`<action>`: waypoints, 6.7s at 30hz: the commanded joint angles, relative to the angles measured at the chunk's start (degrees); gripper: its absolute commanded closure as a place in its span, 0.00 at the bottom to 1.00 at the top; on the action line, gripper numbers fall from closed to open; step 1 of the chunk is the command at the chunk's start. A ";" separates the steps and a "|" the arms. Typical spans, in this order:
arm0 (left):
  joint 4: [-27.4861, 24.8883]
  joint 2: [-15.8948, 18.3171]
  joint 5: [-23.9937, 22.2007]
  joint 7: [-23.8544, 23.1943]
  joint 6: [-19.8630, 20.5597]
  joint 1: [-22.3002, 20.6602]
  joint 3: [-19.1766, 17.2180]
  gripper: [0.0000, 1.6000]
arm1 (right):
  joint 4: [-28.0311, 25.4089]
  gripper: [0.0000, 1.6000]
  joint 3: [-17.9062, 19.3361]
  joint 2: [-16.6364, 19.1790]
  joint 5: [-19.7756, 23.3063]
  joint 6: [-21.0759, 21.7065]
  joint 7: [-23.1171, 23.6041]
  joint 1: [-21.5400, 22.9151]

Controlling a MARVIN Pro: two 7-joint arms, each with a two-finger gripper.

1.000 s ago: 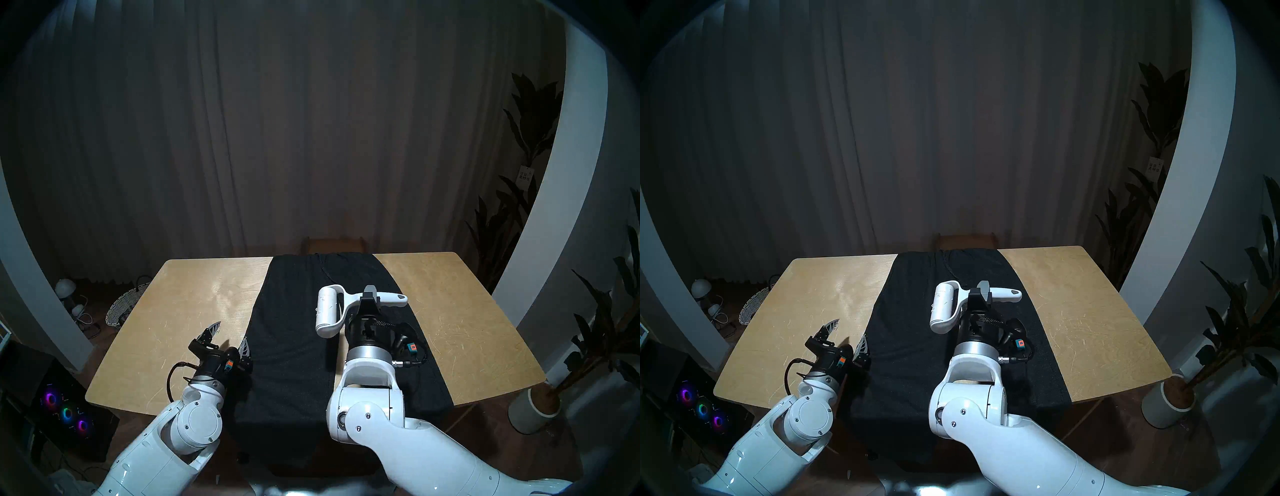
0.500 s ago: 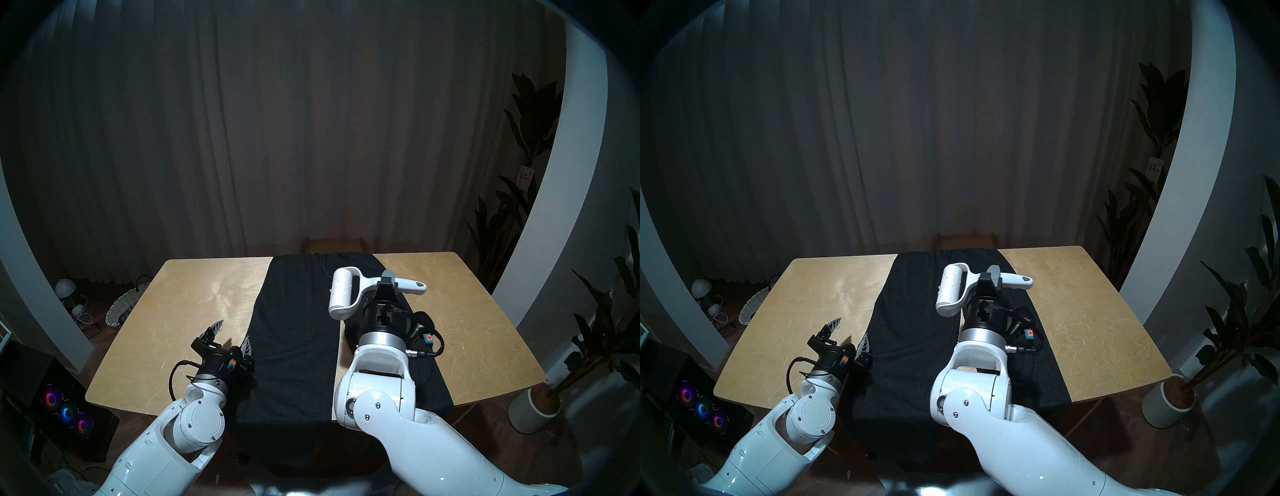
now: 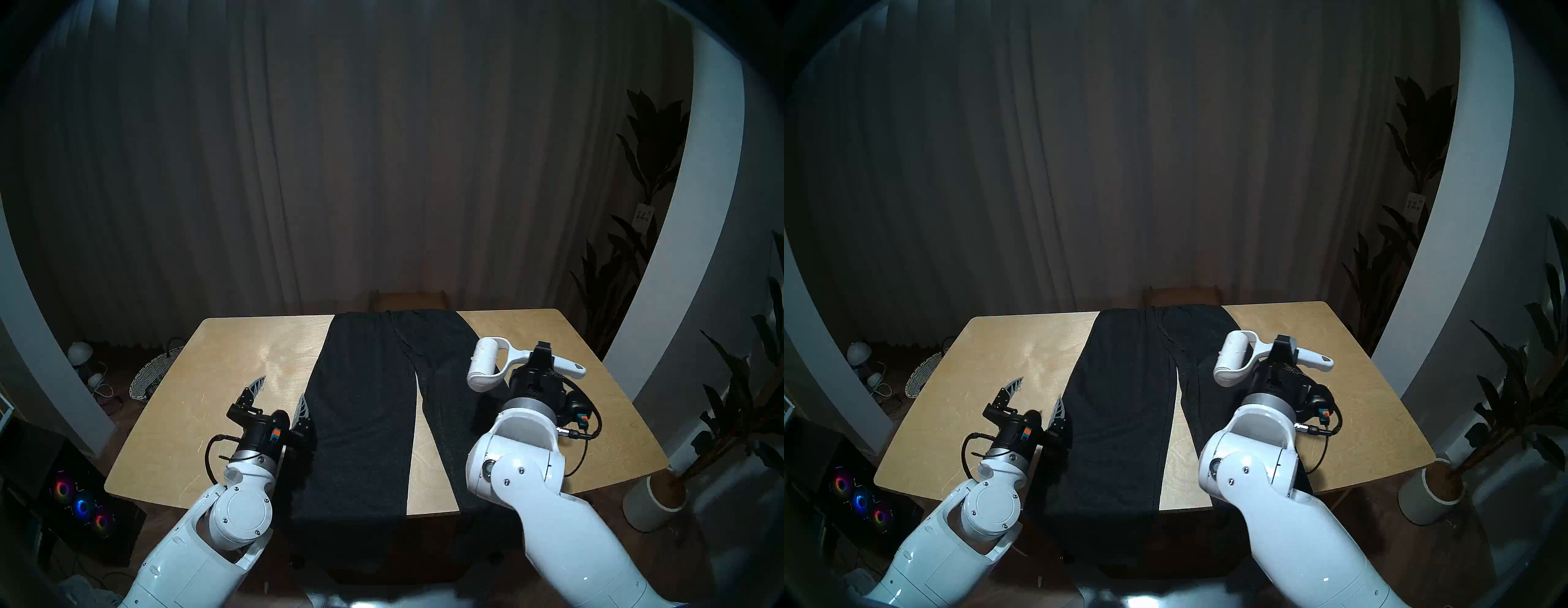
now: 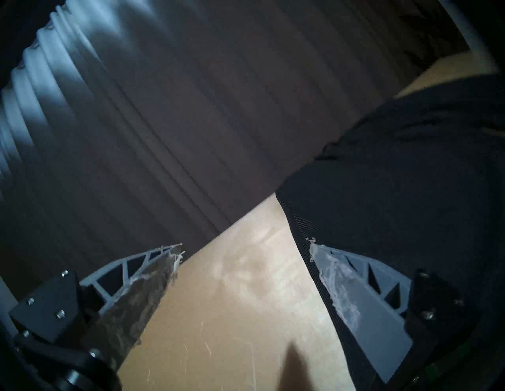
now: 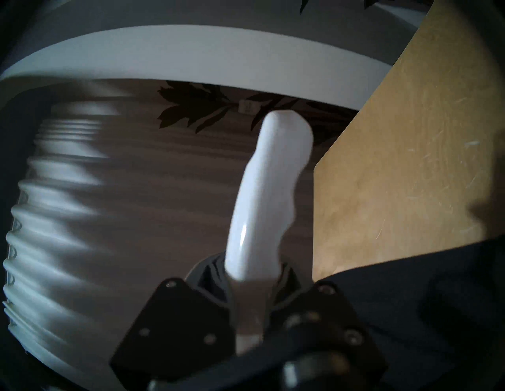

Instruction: Remove lint and debris from pants with a lint roller

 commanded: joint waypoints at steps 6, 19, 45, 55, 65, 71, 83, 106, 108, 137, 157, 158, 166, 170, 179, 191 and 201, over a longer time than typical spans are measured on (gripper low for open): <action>-10.28 -2.96 -12.32 0.96 -11.33 -1.29 -5.45 0.00 | 0.19 1.00 7.16 -2.13 3.22 0.06 -3.13 1.39; -14.56 -6.13 -31.12 -2.04 -16.10 -0.95 -6.07 0.00 | 3.97 1.00 15.17 -3.29 14.20 2.84 -9.52 9.71; -6.54 -10.39 -45.30 -7.90 -7.55 -11.63 5.02 0.00 | 7.13 1.00 23.05 4.62 36.82 26.85 -20.00 23.89; -2.66 -12.10 -48.01 -8.20 -5.23 -15.37 5.74 0.00 | 7.94 1.00 28.00 9.70 45.44 36.64 -25.94 23.92; -0.83 -11.70 -49.92 -8.51 -3.36 -17.84 3.64 0.00 | 15.46 1.00 33.86 11.54 56.82 46.84 -28.44 24.62; -0.07 -11.74 -51.20 -9.19 -2.20 -19.09 2.92 0.00 | 19.66 1.00 34.38 12.85 63.27 53.25 -27.02 25.89; -0.01 -11.02 -52.73 -10.34 -1.08 -18.78 1.44 0.00 | 18.79 1.00 34.26 16.73 62.47 63.53 -18.00 19.90; 0.07 -9.84 -54.87 -12.61 -1.10 -17.94 1.67 0.00 | 22.66 1.00 41.95 4.40 45.50 73.80 2.57 12.14; 0.10 -9.82 -54.86 -12.60 -1.11 -17.98 1.79 0.00 | 24.00 1.00 42.30 3.40 44.94 73.81 3.89 12.53; -2.45 -12.38 -53.55 -8.12 -2.19 -16.42 3.79 0.00 | 46.39 1.00 39.70 4.15 36.05 80.25 25.48 21.84; -3.66 -11.47 -54.14 -7.12 -2.38 -14.68 1.86 0.00 | 53.68 1.00 36.23 3.96 30.41 76.02 29.50 23.12; -3.66 -11.47 -54.14 -7.12 -2.38 -14.68 1.86 0.00 | 53.68 1.00 36.23 3.96 30.41 76.02 29.50 23.12; -2.55 -11.99 -51.20 -4.66 -4.05 -15.37 1.72 0.00 | 52.63 1.00 35.32 4.95 29.14 75.03 23.14 21.50; -2.38 -11.95 -51.54 -4.51 -4.17 -15.40 1.42 0.00 | 51.03 1.00 34.94 5.31 28.82 74.73 18.94 21.26; -1.65 -12.43 -54.41 -4.38 -5.03 -14.03 -1.05 0.00 | 42.47 0.62 36.12 4.95 32.11 75.50 8.66 16.10; -2.09 -12.00 -56.99 -5.41 -7.02 -11.52 -4.05 0.00 | 31.42 0.00 40.63 4.46 39.03 77.37 -3.72 9.97; -3.58 -8.05 -60.44 -12.30 -8.09 -8.95 -7.37 0.00 | 22.93 0.00 47.07 5.01 41.46 76.27 -8.98 5.66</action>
